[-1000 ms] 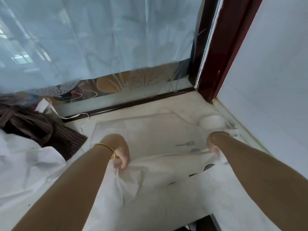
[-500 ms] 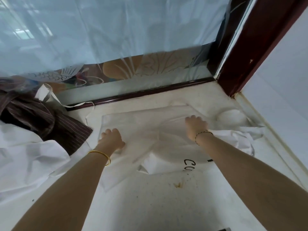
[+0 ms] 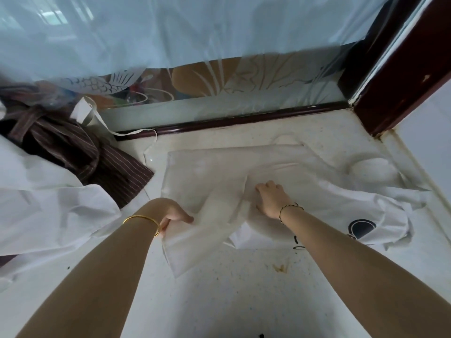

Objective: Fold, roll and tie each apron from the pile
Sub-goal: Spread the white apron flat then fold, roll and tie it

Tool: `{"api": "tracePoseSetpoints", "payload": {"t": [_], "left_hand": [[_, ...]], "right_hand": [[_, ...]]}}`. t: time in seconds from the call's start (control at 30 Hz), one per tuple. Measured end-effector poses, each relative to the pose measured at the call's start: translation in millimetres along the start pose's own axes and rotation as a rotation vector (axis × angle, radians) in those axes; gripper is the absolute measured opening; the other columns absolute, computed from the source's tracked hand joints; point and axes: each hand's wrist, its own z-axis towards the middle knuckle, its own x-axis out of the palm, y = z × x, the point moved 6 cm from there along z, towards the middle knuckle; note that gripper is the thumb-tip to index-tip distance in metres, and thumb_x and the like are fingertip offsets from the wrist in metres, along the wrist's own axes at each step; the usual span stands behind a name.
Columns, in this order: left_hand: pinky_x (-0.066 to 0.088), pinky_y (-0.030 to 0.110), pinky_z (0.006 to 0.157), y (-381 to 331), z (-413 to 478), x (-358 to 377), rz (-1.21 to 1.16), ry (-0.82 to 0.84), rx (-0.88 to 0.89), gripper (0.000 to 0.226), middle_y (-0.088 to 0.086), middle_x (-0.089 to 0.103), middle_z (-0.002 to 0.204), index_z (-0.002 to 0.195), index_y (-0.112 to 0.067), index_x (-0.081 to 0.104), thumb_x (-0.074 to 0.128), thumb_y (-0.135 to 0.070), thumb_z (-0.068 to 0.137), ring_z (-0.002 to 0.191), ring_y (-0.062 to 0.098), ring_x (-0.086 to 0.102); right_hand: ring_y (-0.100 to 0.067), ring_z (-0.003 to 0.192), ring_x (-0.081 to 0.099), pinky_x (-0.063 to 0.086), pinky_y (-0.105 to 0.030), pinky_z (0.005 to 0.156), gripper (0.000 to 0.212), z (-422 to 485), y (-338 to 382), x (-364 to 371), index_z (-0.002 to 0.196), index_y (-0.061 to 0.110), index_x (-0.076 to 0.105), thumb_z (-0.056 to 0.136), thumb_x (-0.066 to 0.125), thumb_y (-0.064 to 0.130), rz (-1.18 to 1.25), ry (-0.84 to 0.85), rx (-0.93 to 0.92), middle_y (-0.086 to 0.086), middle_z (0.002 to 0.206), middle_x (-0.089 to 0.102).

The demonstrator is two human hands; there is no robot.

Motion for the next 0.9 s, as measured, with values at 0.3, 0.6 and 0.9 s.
{"api": "tracePoseSetpoints", "payload": {"t": [0.3, 0.6, 0.9], "left_hand": [[0.044, 0.035, 0.088, -74, -85, -100, -0.416, -0.987, 0.784, 0.044, 0.005, 0.055, 0.110, 0.126, -0.008, 0.044, 0.062, -0.019, 0.088, 0.101, 0.026, 0.053], [0.041, 0.040, 0.100, 7, -1, -63, -0.371, -0.690, 0.211, 0.066, 0.019, 0.043, 0.136, 0.138, 0.004, 0.030, 0.059, -0.025, 0.086, 0.122, 0.037, 0.045], [0.045, 0.038, 0.079, 15, -13, -53, -0.373, -0.745, 0.277, 0.045, 0.022, 0.051, 0.125, 0.136, 0.003, 0.038, 0.047, -0.015, 0.096, 0.102, 0.034, 0.053]], "right_hand": [[-0.031, 0.118, 0.044, 0.045, -0.040, 0.090, 0.044, -16, -10, -45, 0.135, 0.009, 0.039, 0.092, 0.049, 0.011, 0.154, -0.400, 0.075, -0.012, 0.133, 0.041], [-0.027, 0.108, 0.047, 0.045, -0.036, 0.088, 0.031, -41, -15, -39, 0.120, 0.007, 0.054, 0.089, 0.049, 0.011, 0.058, -0.413, -0.006, -0.010, 0.121, 0.050], [-0.024, 0.101, 0.048, 0.036, -0.030, 0.070, 0.044, -63, -4, 13, 0.114, 0.013, 0.046, 0.085, 0.059, 0.043, -0.438, -0.080, -0.279, -0.003, 0.113, 0.048]]}}
